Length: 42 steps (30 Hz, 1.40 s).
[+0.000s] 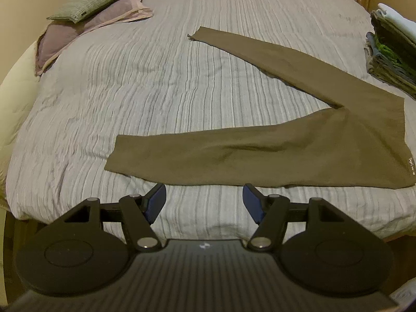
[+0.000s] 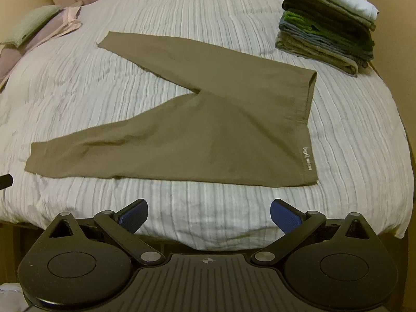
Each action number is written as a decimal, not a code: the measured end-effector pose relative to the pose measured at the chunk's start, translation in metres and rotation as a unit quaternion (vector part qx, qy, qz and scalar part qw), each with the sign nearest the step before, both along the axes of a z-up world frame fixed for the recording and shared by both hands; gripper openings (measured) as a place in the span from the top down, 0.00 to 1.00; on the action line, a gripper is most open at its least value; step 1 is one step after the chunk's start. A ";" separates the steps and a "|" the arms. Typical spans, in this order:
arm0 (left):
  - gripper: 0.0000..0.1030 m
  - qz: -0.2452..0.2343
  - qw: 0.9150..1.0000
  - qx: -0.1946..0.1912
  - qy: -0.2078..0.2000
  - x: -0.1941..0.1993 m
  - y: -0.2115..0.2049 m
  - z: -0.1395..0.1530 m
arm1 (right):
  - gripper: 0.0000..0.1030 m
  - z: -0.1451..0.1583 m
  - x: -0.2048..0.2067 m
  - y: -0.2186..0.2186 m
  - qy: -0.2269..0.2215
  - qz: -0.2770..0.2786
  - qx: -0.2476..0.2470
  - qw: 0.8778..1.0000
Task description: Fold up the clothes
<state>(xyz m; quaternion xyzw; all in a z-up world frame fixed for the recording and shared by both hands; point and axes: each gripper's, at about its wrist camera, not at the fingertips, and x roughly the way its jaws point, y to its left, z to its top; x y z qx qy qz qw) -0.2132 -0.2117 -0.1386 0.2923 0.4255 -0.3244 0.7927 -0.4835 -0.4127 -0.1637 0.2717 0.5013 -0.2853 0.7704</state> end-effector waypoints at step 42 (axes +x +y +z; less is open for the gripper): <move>0.40 -0.081 0.994 0.056 0.055 0.167 0.033 -0.065 | 0.00 -0.051 0.071 0.061 0.075 -0.143 0.015 0.987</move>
